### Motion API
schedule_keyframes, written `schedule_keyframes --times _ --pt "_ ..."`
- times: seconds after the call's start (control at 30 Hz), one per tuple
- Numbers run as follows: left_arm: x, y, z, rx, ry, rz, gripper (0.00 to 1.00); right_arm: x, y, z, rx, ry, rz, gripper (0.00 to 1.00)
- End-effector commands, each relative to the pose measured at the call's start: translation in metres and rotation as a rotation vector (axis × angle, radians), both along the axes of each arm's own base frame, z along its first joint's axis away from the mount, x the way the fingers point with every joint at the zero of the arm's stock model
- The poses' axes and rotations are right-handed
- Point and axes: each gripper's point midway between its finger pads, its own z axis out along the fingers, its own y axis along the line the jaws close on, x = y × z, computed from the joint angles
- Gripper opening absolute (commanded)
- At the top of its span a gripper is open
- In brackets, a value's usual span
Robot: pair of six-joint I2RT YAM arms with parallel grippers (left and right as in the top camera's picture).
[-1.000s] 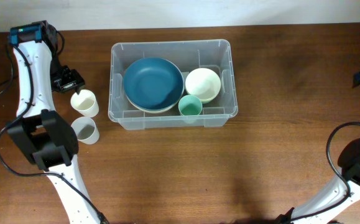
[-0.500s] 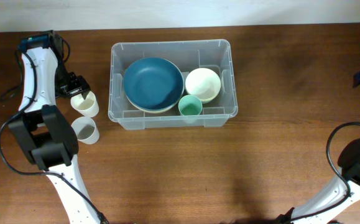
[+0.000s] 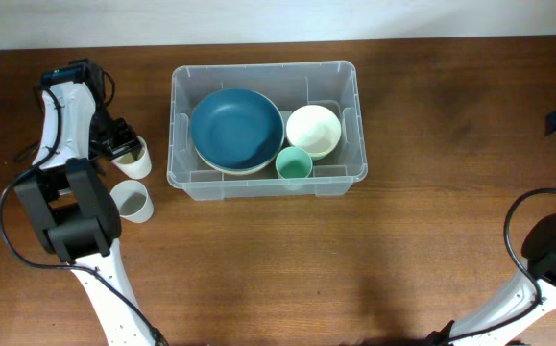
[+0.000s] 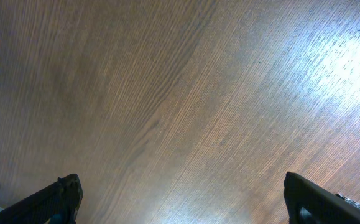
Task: Pack container
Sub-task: 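Grasp the cream cup's rim with the left gripper and lift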
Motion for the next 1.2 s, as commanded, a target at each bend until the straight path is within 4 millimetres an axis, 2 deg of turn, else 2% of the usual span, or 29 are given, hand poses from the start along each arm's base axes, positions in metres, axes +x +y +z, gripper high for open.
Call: schedule_keyframes --times 0.0,0.03,0.07,0.17,0.27,0.33,0.37,0.4,0.43,0.6,0.73,0.83,0.9,1.0,1.1,1.17 --pt "0.003 0.000 0.008 -0.006 -0.030 -0.009 0.34 -0.004 -0.002 0.006 -0.021 -0.002 0.002 0.99" --pt "0.004 0.000 0.009 -0.006 -0.033 -0.009 0.27 -0.004 -0.002 0.006 -0.021 -0.002 0.002 0.99" --pt "0.005 0.001 0.009 -0.005 -0.037 -0.008 0.24 -0.004 -0.002 0.006 -0.021 -0.002 0.002 0.99" --pt "0.007 0.006 0.013 -0.001 -0.053 0.002 0.24 -0.004 -0.002 0.006 -0.021 -0.002 0.002 0.99" --pt "0.013 0.019 0.024 0.009 -0.089 0.025 0.24 -0.004 -0.002 0.006 -0.021 -0.002 0.002 0.99" --pt "0.019 0.029 0.038 0.020 -0.127 0.045 0.24 -0.004 -0.002 0.006 -0.021 -0.002 0.002 0.99" --pt "0.023 0.035 0.047 0.027 -0.152 0.054 0.18 -0.004 -0.002 0.006 -0.021 -0.002 0.002 0.99" --pt "0.026 0.040 0.055 0.033 -0.172 0.061 0.03 -0.004 -0.002 0.006 -0.021 -0.002 0.002 0.99" --pt "0.029 0.044 0.066 0.040 -0.198 0.068 0.01 -0.004 -0.002 0.006 -0.021 -0.002 0.002 0.99" --pt "0.041 0.052 0.114 0.070 -0.305 0.074 0.01 -0.004 -0.002 0.006 -0.021 -0.002 0.002 0.99" --pt "0.046 0.045 0.148 0.081 -0.372 0.060 0.01 -0.004 -0.002 0.006 -0.021 -0.002 0.002 0.99" --pt "0.048 0.029 0.173 0.076 -0.422 0.030 0.01 -0.004 -0.002 0.006 -0.021 -0.002 0.002 0.99" --pt "0.051 0.009 0.191 0.062 -0.468 -0.025 0.01 -0.004 -0.002 0.006 -0.021 -0.002 0.002 0.99" --pt "0.060 -0.028 0.216 0.033 -0.549 -0.130 0.01 -0.004 -0.002 0.006 -0.021 -0.002 0.002 0.99" --pt "0.068 -0.080 0.242 0.003 -0.637 -0.299 0.01 -0.004 -0.002 0.006 -0.021 -0.002 0.002 0.99" --pt "0.067 -0.110 0.251 -0.018 -0.665 -0.372 0.01 -0.004 -0.002 0.006 -0.021 -0.002 0.002 0.99"
